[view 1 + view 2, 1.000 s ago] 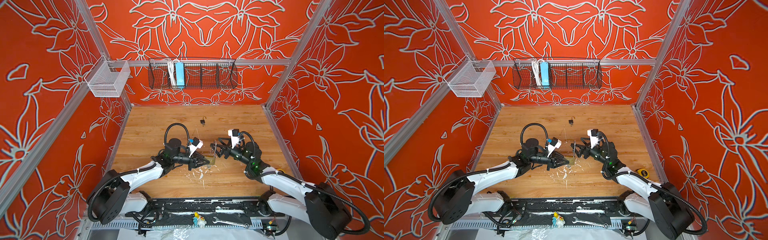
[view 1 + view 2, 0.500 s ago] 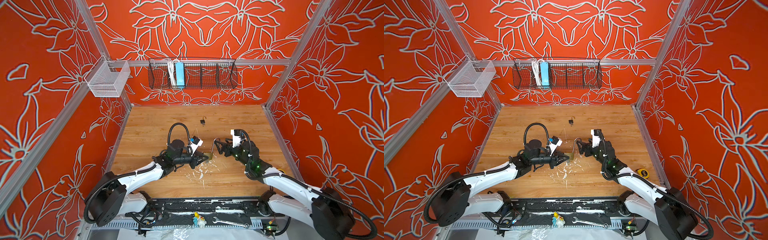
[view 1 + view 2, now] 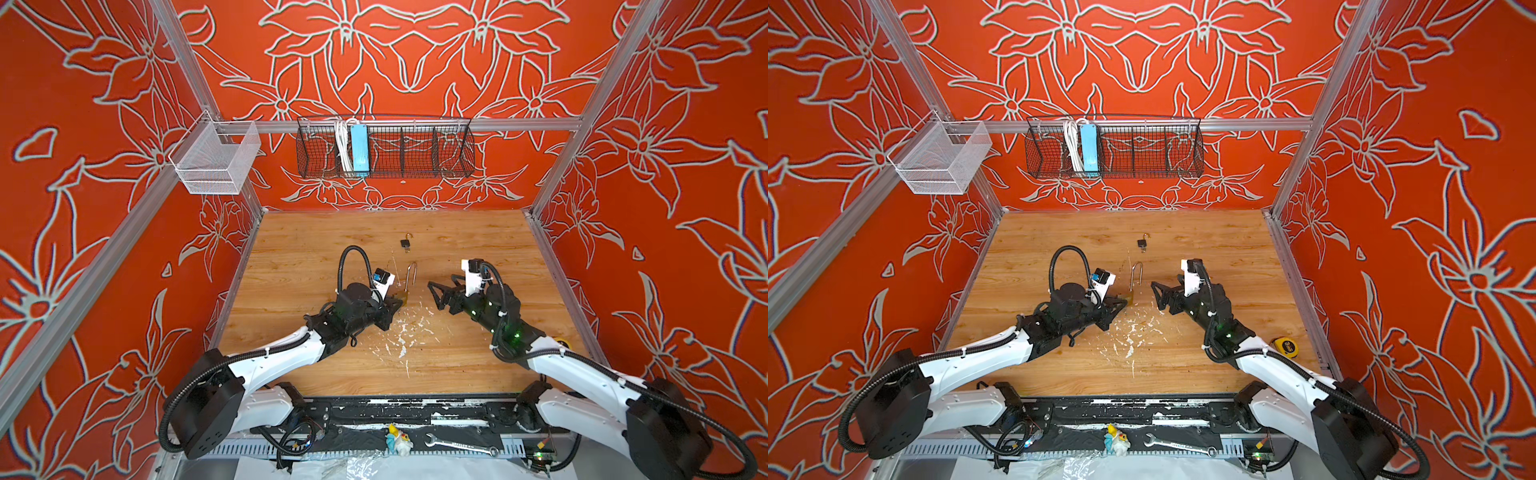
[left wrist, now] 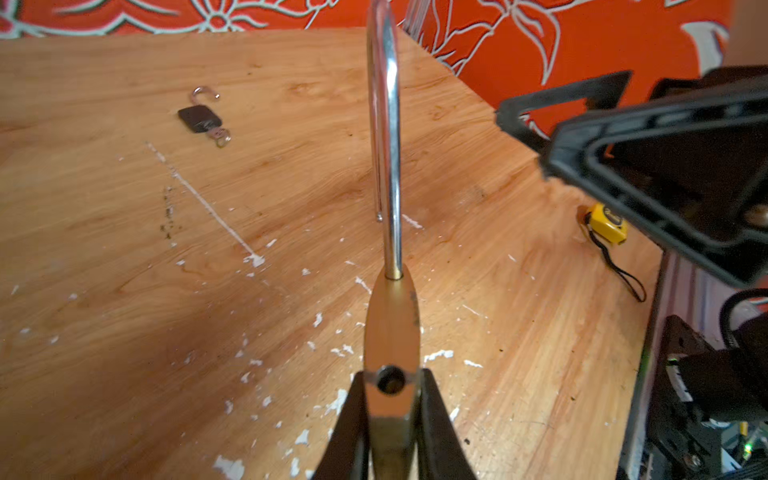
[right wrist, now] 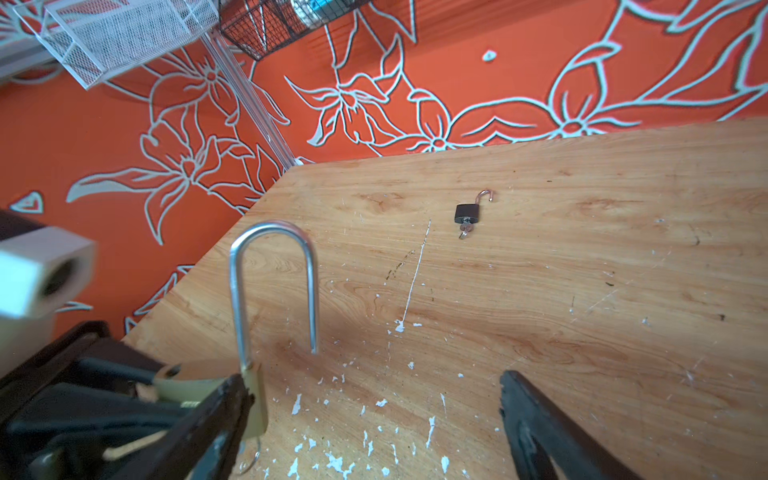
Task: Unlock with the key
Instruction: 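Carry the brass padlock with the left gripper and set it beside the black padlock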
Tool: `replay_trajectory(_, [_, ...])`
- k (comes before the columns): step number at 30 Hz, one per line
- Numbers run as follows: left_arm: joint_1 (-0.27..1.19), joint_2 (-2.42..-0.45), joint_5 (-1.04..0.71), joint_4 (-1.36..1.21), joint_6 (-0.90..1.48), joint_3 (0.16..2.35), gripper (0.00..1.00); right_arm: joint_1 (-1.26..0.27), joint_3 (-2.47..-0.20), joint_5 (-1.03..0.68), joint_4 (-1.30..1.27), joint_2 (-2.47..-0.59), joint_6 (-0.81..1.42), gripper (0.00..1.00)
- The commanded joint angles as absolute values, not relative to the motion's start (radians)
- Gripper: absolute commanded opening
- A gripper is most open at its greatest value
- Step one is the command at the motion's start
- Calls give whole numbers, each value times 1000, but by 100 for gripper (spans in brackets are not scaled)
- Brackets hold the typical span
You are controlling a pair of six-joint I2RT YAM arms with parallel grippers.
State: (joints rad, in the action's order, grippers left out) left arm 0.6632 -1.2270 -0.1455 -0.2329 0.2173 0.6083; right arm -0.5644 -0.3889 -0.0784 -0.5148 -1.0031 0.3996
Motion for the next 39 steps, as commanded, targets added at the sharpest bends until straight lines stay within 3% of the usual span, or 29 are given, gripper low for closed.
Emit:
replay_trajectory(1, [573, -1267, -194, -192, 249, 713, 0, -564, -327, 12, -582, -953, 381, 98])
replay_trajectory(7, [401, -1510, -375, -127, 315, 938, 0, -563, -323, 36, -603, -977, 350, 98])
replay_trajectory(13, [308, -1809, -420, 37, 344, 1268, 0, -564, -336, 26, -589, -985, 337, 98])
replay_trajectory(24, [155, -2154, -739, -11, 447, 1547, 0, -564, -350, -26, -621, -1044, 355, 98])
replay_trajectory(36, [64, -2291, -776, 15, 460, 1623, 0, -564, -368, -55, -620, -1080, 359, 98])
replay_trajectory(39, [58, -2295, -764, 40, 442, 1629, 14, -563, -370, -58, -620, -1082, 359, 98])
